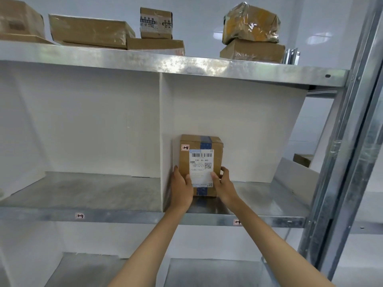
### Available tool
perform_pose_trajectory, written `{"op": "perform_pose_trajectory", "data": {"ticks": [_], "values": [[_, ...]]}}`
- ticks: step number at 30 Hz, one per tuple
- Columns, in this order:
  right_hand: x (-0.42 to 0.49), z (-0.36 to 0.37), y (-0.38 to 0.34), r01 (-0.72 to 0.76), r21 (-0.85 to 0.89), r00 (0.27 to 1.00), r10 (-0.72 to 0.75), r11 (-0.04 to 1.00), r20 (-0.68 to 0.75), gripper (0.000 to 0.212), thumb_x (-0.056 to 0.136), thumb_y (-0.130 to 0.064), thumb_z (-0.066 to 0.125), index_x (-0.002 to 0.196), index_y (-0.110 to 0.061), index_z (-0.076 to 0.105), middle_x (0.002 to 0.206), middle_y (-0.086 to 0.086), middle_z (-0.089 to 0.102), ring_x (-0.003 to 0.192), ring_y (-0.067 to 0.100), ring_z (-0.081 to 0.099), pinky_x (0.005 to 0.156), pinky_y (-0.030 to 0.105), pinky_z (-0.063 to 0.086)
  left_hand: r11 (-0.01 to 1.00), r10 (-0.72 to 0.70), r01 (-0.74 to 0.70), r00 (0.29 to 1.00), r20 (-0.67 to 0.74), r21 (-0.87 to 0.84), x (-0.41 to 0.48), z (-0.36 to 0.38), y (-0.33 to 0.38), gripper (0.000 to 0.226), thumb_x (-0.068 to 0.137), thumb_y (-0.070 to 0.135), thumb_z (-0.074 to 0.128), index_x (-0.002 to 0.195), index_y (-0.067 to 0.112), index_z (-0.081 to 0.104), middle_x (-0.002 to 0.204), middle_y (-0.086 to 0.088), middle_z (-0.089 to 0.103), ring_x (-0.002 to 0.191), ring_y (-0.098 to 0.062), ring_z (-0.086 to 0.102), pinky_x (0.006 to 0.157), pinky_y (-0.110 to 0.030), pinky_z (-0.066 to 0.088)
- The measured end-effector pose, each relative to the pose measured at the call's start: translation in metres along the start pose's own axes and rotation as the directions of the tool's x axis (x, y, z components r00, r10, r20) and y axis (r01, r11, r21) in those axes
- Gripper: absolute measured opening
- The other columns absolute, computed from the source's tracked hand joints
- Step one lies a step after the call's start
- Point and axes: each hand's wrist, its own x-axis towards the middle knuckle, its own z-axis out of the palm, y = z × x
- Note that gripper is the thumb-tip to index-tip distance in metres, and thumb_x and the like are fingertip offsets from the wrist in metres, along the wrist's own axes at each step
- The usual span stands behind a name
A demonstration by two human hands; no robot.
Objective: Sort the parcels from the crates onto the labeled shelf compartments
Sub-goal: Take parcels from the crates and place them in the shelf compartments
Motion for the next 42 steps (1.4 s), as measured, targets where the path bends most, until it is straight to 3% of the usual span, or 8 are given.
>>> {"op": "perform_pose_trajectory", "data": {"ticks": [4,9,17,23,27,31,37,42], "values": [[-0.010,0.000,0.001,0.009,0.036,0.999,-0.008,0.999,-0.042,0.067,0.097,-0.044,0.036,0.150,-0.018,0.003,0.151,0.009,0.032,0.133,0.031,0.040,0.103,0.039,0.041,1.000,0.000,0.000,1.000,-0.021,-0.012,-0.008,-0.002,0.002,0.054,0.098,0.021,0.041,0.146,0.008,0.019,0.148,-0.008,0.033,0.138,-0.024,0.031,0.112,-0.040,0.034],[-0.017,-0.008,0.003,0.076,-0.014,0.982,-0.077,0.997,-0.172,0.070,0.095,-0.050,0.035,0.151,-0.019,0.008,0.154,0.013,0.025,0.139,0.030,0.031,0.112,0.041,0.029,0.998,0.034,-0.032,0.999,-0.032,0.057,-0.025,-0.007,0.004,0.060,0.100,0.024,0.039,0.150,0.007,0.009,0.156,-0.007,0.017,0.144,-0.021,0.016,0.115,-0.029,0.018],[-0.054,-0.006,-0.006,0.267,-0.128,0.910,-0.293,0.955,-0.294,0.068,0.093,-0.052,0.032,0.149,-0.018,0.017,0.152,0.004,0.028,0.139,0.021,0.026,0.114,0.043,0.026,0.989,0.145,-0.145,0.989,0.020,-0.030,-0.061,-0.015,0.002,0.051,0.098,0.047,0.030,0.144,0.026,0.023,0.144,0.005,0.036,0.133,-0.010,0.035,0.111,-0.035,0.035],[-0.088,0.019,-0.030,0.422,-0.064,0.850,-0.419,0.904,-0.320,0.042,0.098,-0.046,0.035,0.136,-0.031,0.032,0.132,-0.014,0.042,0.121,0.004,0.035,0.108,0.043,0.035,0.964,0.258,-0.260,0.965,-0.034,-0.053,-0.107,-0.062,0.046,0.039,0.100,0.037,0.033,0.134,0.020,0.042,0.131,0.005,0.046,0.121,-0.003,0.045,0.091,0.002,0.034],[-0.114,0.053,-0.060,0.477,0.107,0.862,-0.441,0.872,-0.249,0.052,0.096,-0.047,0.033,0.140,-0.020,0.035,0.139,-0.004,0.043,0.129,0.009,0.038,0.110,0.040,0.033,0.956,0.272,-0.290,0.931,-0.244,-0.042,-0.125,-0.119,0.065,0.031,0.101,0.031,0.033,0.119,0.016,0.053,0.116,0.005,0.059,0.109,-0.001,0.055,0.088,-0.006,0.038],[-0.142,0.094,-0.090,0.504,0.238,0.864,-0.487,0.830,-0.131,0.043,0.095,-0.053,0.031,0.132,-0.032,0.036,0.129,-0.010,0.047,0.123,0.010,0.044,0.107,0.038,0.038,0.970,0.191,-0.237,0.873,-0.449,-0.048,-0.137,-0.196,0.057,0.030,0.101,0.032,0.032,0.110,0.015,0.055,0.107,0.005,0.063,0.102,-0.006,0.060,0.082,-0.008,0.042],[-0.183,0.174,-0.110,0.460,0.374,0.842,-0.530,0.805,0.106,0.040,0.096,-0.047,0.032,0.127,-0.024,0.044,0.116,-0.006,0.054,0.116,0.015,0.049,0.099,0.036,0.042,0.990,0.139,-0.087,0.782,-0.608,0.114,-0.174,-0.302,0.021,0.023,0.101,0.033,0.033,0.097,0.031,0.055,0.097,0.010,0.062,0.098,-0.012,0.061,0.086,-0.023,0.045],[-0.224,0.248,-0.130,0.448,0.434,0.754,-0.591,0.781,0.287,0.035,0.097,-0.037,0.035,0.120,-0.018,0.051,0.111,-0.004,0.058,0.109,0.017,0.052,0.096,0.039,0.043,0.986,0.069,0.059,0.698,-0.713,0.153,-0.221,-0.376,-0.006,0.026,0.102,0.028,0.031,0.104,0.016,0.054,0.103,0.001,0.060,0.096,-0.014,0.058,0.084,-0.022,0.043]]}}
